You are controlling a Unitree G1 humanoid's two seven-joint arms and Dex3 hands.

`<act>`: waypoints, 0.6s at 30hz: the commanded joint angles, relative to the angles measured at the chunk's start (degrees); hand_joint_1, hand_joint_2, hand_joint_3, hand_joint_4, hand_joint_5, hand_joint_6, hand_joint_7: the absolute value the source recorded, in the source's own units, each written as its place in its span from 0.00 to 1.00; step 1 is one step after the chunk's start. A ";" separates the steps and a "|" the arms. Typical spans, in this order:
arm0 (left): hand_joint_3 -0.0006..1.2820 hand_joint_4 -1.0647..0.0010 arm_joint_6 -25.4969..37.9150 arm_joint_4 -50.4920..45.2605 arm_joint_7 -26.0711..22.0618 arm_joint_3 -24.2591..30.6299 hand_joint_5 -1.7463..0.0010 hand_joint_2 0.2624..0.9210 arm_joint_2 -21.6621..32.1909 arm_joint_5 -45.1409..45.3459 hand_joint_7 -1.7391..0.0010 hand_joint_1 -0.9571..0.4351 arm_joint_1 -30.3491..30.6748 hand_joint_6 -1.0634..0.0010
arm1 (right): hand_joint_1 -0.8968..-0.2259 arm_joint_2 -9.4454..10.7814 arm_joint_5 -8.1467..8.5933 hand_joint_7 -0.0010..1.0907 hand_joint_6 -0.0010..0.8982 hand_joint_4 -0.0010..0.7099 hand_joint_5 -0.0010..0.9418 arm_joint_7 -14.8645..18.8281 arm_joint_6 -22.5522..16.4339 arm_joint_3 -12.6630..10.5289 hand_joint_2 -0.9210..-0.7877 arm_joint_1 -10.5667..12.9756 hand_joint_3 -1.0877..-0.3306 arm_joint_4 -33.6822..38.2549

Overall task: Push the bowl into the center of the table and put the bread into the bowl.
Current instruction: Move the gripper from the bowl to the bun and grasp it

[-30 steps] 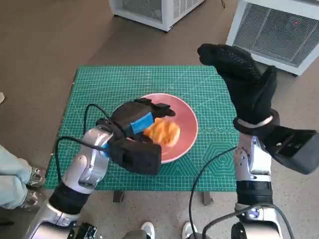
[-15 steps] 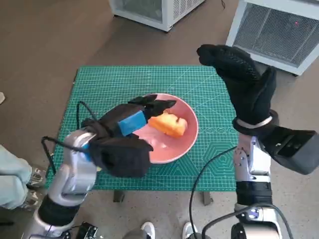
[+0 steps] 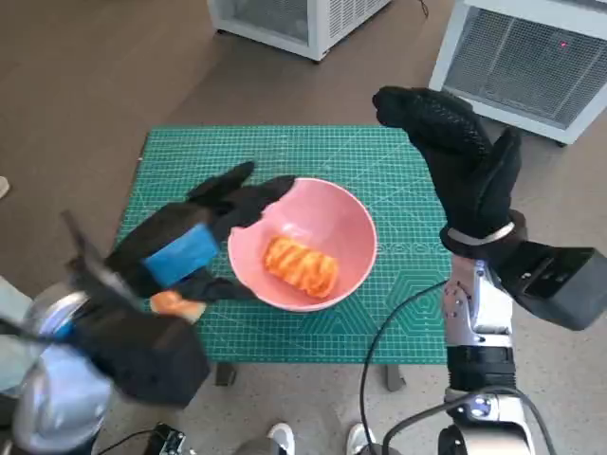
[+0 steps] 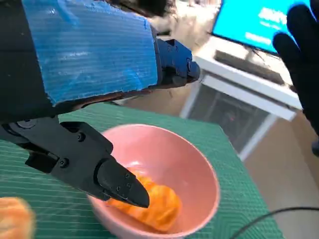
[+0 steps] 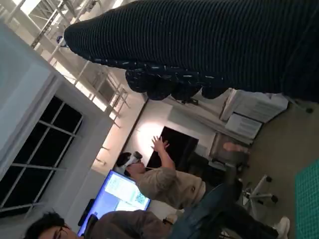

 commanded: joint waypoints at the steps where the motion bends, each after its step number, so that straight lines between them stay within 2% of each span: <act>1: 0.00 1.00 3.86 -4.21 -1.78 3.15 1.00 0.74 3.95 0.29 0.95 0.56 3.12 0.85 | 0.29 0.17 0.70 0.50 0.00 0.23 0.01 0.92 0.22 0.08 0.00 0.16 0.26 1.37; 10: 0.00 0.99 7.05 -6.22 -2.06 5.90 1.00 0.74 8.81 0.88 0.96 0.57 7.14 0.85 | 0.29 0.57 0.86 0.50 0.00 0.23 0.01 1.90 -0.38 0.13 0.00 -0.40 0.24 2.27; 18: 0.00 0.97 8.17 -5.73 -1.22 5.47 0.99 0.75 10.55 1.84 0.96 0.57 10.35 0.83 | 0.29 0.66 1.64 0.48 0.00 0.23 0.01 3.25 -0.43 -0.25 0.00 -1.06 0.24 3.52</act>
